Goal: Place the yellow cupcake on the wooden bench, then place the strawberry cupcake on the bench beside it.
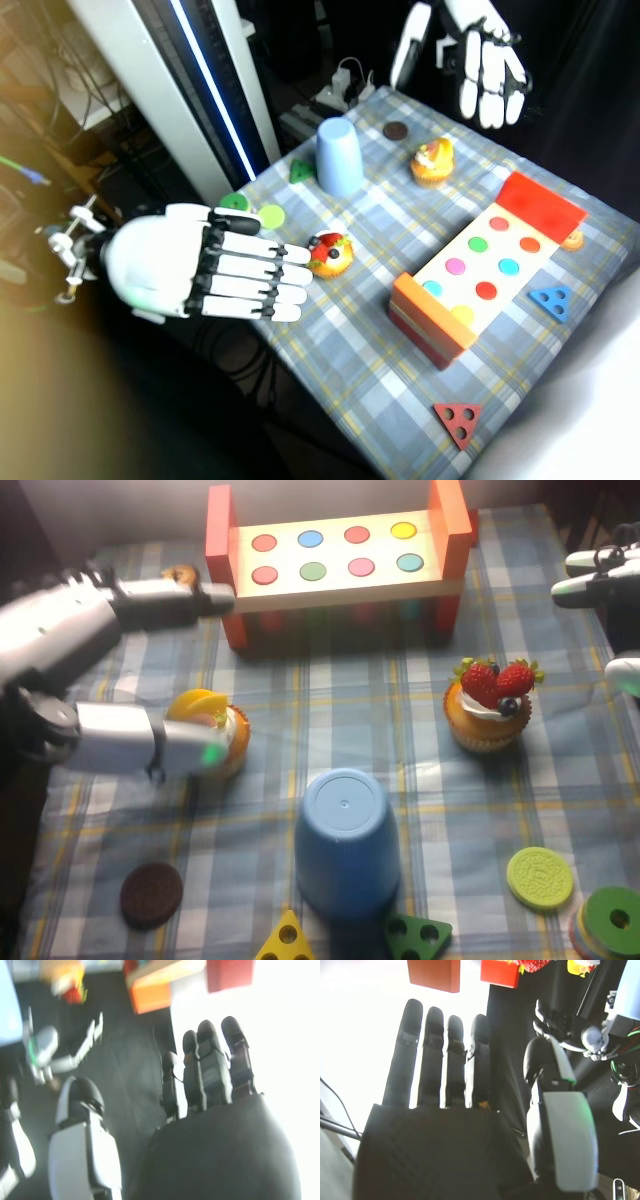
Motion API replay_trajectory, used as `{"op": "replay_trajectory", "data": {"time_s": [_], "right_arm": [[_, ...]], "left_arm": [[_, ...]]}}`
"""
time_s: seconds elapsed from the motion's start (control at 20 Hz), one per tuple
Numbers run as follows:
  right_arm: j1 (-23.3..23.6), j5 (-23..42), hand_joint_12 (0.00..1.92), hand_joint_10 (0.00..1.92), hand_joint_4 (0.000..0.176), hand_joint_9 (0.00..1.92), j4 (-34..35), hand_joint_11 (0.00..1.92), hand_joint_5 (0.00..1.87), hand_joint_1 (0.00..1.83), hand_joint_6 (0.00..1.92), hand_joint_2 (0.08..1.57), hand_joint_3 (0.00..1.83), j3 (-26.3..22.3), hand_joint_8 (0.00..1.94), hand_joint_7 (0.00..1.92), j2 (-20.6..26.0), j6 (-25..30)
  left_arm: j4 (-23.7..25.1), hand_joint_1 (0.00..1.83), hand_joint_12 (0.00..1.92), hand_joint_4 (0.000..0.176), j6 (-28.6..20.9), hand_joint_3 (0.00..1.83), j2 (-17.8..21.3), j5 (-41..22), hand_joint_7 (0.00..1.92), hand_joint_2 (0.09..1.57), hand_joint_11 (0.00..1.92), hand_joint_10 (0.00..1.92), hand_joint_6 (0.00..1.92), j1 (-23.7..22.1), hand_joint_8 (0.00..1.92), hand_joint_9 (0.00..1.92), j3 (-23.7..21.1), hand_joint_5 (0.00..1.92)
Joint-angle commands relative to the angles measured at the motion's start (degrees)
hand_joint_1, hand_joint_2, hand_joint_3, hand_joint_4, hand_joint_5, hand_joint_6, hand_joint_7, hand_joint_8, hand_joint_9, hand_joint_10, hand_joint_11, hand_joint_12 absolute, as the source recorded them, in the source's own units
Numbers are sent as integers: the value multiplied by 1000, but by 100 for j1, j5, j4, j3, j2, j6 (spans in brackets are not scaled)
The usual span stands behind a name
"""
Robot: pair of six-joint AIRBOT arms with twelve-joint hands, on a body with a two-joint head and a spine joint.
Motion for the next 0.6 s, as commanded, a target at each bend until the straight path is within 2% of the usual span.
{"op": "replay_trajectory", "data": {"time_s": [0.0,0.1,0.15,0.25,0.35,0.4,0.55], "right_arm": [[99,679,302,4,0,475,100,362,631,634,8,1262,1,21,6,503,17,2],[187,679,361,0,0,461,-18,290,649,705,2,1255,0,4,1,517,37,2],[226,681,382,4,0,472,-79,316,656,687,3,1250,0,-4,0,511,41,2],[252,694,394,3,0,470,-134,342,676,664,7,1258,3,-15,0,492,41,2],[252,710,358,1,0,470,-148,367,697,649,1,1267,0,-19,0,508,43,4],[252,711,342,0,0,464,-149,357,710,645,4,1266,0,-19,1,514,44,5],[252,709,337,6,0,479,-149,365,747,646,15,1266,0,-15,6,531,51,5]], "left_arm": [[-44,793,880,175,227,0,-34,-433,519,820,0,11,3,-100,4,514,43,397],[-313,782,885,176,768,0,-150,-150,499,816,7,13,0,-186,0,531,128,344],[-466,788,843,176,1033,0,-250,36,471,815,1,6,0,-258,0,525,217,316],[-724,788,893,176,1423,0,-435,326,506,798,0,8,0,-384,5,555,400,314],[-909,847,935,176,1738,3,-546,467,540,789,0,9,7,-460,6,590,498,348],[-1010,858,897,176,1915,6,-610,569,530,808,0,2,5,-507,2,574,557,353],[-1168,892,917,176,2187,1,-757,887,556,819,0,15,7,-613,7,631,721,390]]}}
